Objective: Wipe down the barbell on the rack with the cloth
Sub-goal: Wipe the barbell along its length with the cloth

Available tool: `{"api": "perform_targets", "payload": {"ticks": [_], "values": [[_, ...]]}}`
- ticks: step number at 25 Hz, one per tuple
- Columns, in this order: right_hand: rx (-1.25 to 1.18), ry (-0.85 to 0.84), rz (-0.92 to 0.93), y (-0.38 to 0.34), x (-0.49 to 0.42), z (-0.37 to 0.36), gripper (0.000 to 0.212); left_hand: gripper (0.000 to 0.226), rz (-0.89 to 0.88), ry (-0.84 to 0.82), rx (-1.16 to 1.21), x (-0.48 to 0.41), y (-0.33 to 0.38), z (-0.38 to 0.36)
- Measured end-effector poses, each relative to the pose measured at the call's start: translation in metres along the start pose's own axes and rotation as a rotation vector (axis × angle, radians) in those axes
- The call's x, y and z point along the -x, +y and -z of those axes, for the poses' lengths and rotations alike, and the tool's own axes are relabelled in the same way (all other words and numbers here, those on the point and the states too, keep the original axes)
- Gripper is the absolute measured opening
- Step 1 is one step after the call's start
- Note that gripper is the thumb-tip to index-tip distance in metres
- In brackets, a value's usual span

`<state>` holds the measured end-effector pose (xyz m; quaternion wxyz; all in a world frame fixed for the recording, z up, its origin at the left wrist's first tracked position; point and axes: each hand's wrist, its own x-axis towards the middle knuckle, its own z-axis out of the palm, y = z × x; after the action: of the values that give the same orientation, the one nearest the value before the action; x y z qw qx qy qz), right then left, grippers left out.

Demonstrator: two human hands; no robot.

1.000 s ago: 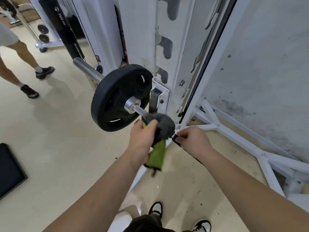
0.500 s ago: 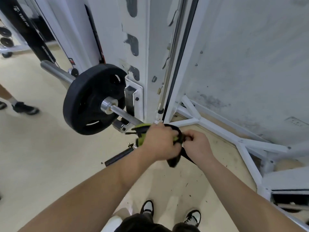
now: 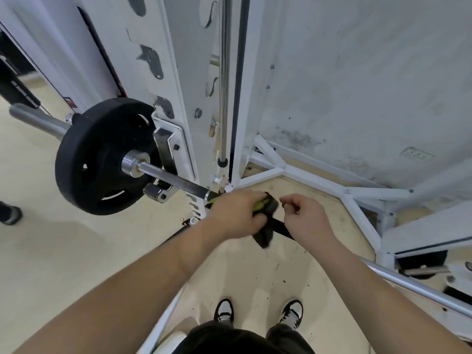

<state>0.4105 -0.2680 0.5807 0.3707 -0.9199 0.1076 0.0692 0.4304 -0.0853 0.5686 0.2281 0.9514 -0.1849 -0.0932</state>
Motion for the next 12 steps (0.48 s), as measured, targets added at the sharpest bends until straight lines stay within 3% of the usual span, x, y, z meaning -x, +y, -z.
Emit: {"api": "perform_targets", "payload": {"ticks": [4,6,9,10,12], "values": [[0.094,-0.036,0.011,0.014,0.009,-0.001,0.024,0.016,0.389,0.212,0.003,-0.003,-0.038,0.013],[0.150,-0.035,0.059,0.016,0.012,-0.006,0.025,0.020,0.220,0.252,-0.022,0.009,-0.005,-0.009],[0.181,-0.047,0.103,0.010,0.009,-0.010,0.027,0.032,-0.052,0.110,-0.006,0.019,0.000,-0.015],[0.189,-0.050,0.115,0.008,0.008,-0.011,0.028,0.031,-0.019,0.099,-0.007,0.016,-0.016,-0.006],[0.191,-0.047,0.117,0.008,0.007,-0.012,0.029,0.020,0.232,0.213,-0.006,0.007,-0.036,0.002]]}}
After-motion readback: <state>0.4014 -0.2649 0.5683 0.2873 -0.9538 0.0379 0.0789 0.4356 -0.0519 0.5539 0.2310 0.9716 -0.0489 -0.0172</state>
